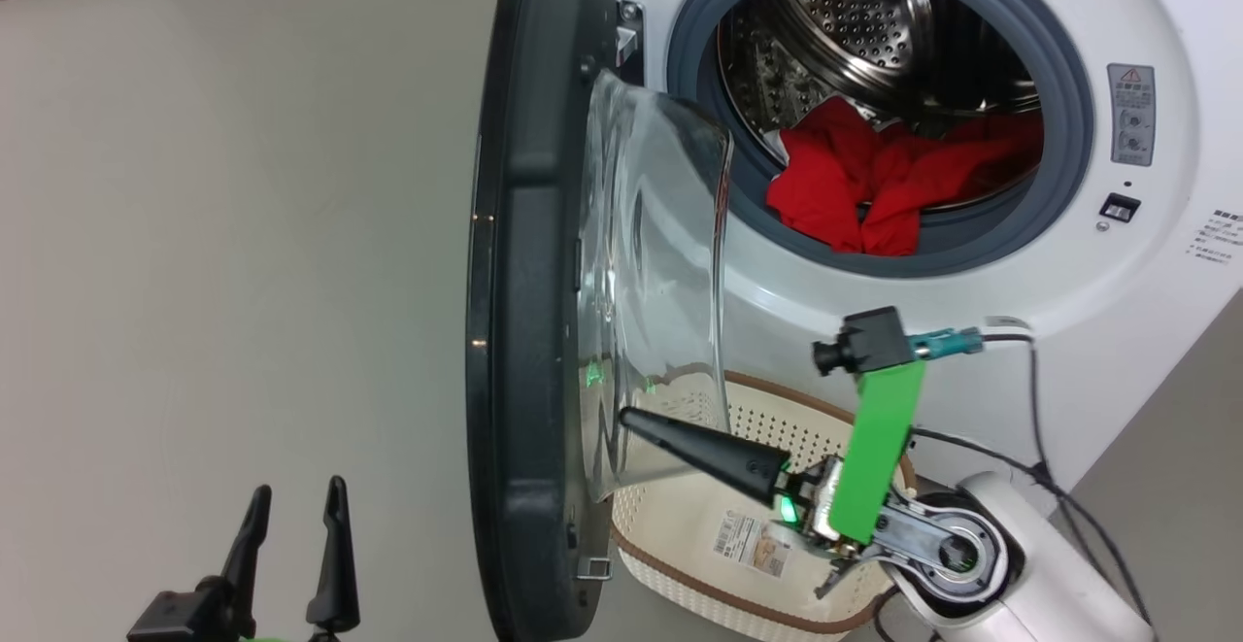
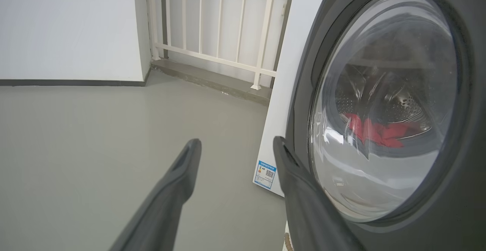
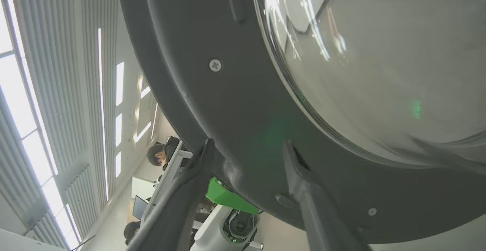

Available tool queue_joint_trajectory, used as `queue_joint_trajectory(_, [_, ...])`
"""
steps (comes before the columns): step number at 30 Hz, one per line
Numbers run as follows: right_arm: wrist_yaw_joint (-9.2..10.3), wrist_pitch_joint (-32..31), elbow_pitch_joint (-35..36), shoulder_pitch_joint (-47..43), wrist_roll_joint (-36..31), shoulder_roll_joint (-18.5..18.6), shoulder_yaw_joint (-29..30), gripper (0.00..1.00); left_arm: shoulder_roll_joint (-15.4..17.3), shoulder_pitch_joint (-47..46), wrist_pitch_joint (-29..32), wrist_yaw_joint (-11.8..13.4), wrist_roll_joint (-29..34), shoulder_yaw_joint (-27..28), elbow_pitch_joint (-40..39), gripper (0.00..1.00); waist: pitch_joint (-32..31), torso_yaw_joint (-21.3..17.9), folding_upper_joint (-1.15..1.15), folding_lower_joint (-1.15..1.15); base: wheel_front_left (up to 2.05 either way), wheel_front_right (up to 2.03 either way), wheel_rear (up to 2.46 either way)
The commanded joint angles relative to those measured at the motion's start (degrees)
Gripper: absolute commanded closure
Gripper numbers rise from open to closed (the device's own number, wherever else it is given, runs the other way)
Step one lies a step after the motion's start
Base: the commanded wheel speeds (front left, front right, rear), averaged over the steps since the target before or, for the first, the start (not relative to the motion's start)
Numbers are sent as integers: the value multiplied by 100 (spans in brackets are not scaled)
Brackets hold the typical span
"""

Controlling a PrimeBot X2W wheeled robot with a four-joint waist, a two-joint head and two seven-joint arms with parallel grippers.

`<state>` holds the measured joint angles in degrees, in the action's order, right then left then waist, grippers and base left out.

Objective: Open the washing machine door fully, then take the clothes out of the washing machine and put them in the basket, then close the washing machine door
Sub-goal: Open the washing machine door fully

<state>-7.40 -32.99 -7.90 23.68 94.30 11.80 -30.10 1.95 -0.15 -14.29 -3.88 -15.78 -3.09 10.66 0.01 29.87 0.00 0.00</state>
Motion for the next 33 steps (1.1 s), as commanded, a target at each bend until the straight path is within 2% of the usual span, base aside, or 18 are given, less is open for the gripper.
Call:
queue_joint_trajectory(1, [-9,115,235,-21,-149,2,27,0,93,-77,-71,-63,55,198,-96,0,-58,-34,0,0,0,0,0])
queue_joint_trajectory(7, [-9,977,550,-351,-1113,354,118,0,93,-100,-71,-126,122,245,-34,0,-151,-120,0,0,0,0,0])
queue_joint_trajectory(14, [-9,2504,705,-643,-2523,812,69,0,93,-76,-71,-148,192,304,-102,0,-158,-233,0,0,0,0,0])
queue_joint_trajectory(21, [-9,3745,572,-853,-3169,1153,-157,0,93,-42,-71,-153,160,347,-161,0,-150,-305,0,0,0,0,0])
queue_joint_trajectory(25, [-9,4403,271,-946,-3611,1406,-244,0,93,-19,-71,-152,165,356,-186,0,-145,-335,0,0,0,0,0])
queue_joint_trajectory(30, [-9,4713,-239,-1000,-4031,1369,-55,0,93,-20,-71,-149,196,375,-201,0,-142,-370,0,0,0,0,0])
queue_joint_trajectory(33, [-9,4784,-586,-1046,-4481,1193,247,0,93,-27,-71,-151,207,379,-215,0,-135,-387,0,0,0,0,0])
